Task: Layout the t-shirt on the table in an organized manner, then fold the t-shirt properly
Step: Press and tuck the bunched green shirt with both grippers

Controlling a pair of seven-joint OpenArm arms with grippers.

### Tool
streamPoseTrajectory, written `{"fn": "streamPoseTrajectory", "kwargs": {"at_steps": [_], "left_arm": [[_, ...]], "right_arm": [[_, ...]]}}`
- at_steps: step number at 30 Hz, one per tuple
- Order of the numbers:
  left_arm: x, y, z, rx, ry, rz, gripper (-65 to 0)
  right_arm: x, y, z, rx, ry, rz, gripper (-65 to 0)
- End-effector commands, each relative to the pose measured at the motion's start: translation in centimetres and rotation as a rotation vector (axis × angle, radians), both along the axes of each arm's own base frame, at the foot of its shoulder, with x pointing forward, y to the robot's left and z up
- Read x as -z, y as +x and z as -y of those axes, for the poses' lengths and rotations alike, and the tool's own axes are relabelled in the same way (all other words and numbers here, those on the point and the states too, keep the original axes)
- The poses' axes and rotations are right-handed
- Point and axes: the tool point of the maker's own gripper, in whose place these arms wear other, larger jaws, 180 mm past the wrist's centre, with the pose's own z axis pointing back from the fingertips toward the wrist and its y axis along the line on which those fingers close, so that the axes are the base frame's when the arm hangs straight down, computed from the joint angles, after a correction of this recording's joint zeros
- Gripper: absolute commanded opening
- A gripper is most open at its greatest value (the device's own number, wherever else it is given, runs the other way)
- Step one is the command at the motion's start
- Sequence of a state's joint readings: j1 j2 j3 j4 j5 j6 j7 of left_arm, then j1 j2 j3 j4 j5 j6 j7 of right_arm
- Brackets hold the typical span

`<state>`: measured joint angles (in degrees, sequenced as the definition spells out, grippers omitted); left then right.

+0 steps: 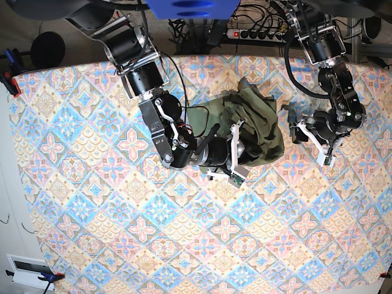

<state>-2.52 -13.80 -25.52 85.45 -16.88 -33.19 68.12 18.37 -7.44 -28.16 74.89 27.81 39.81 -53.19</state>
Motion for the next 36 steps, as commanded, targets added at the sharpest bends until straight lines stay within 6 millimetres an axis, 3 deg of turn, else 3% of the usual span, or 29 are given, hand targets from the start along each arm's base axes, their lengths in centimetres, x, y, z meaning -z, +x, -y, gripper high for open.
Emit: {"fn": "streamPoseTrajectory", "kwargs": {"at_steps": [1, 4, 10, 12, 15, 20, 27, 33, 36], "left_arm": [[-1.5, 1.3, -0.1, 0.0, -0.004, 0.057, -24.1], [-1.7, 2.1, 1.1, 0.002, -0.025, 0.075, -26.3], [-1.9, 2.5, 1.4, 0.003, -0.033, 0.081, -51.1], [-1.9, 2.7, 1.9, 0.002, -0.045, 0.091, -57.5], [-1.0, 2.9, 2.3, -0.006, -0.077, 0.081, -62.3], [1.3, 3.4, 2.8, -0.023, -0.133, 0.021, -62.2], [2.5, 4.2, 7.6, 0.122, -0.122, -0.014, -62.5], [3.1, 3.6, 9.5, 0.146, -0.146, -0.029, -62.6], [3.2, 3.6, 9.5, 0.146, -0.146, -0.031, -62.7]], "right_arm": [[-2.5, 0.9, -0.9, -0.001, 0.067, 0.042, -57.9], [-2.0, 1.2, -0.5, 0.013, 0.061, 0.03, -57.9], [-3.0, 4.5, 4.6, 0.157, 0.075, 0.061, -57.9], [-3.9, 5.3, 6.1, 0.188, 0.073, 0.095, -57.9], [-3.0, 5.6, 8.2, 0.202, 0.008, 0.098, -57.9], [-1.5, 5.1, 8.1, 0.199, -0.006, 0.053, -57.9], [3.3, 2.9, 6.8, 0.136, -0.069, -0.074, -57.9], [4.2, 1.1, 4.3, 0.058, -0.067, -0.079, -57.9], [3.0, 0.4, 1.4, 0.026, -0.016, -0.082, -57.9]]}}
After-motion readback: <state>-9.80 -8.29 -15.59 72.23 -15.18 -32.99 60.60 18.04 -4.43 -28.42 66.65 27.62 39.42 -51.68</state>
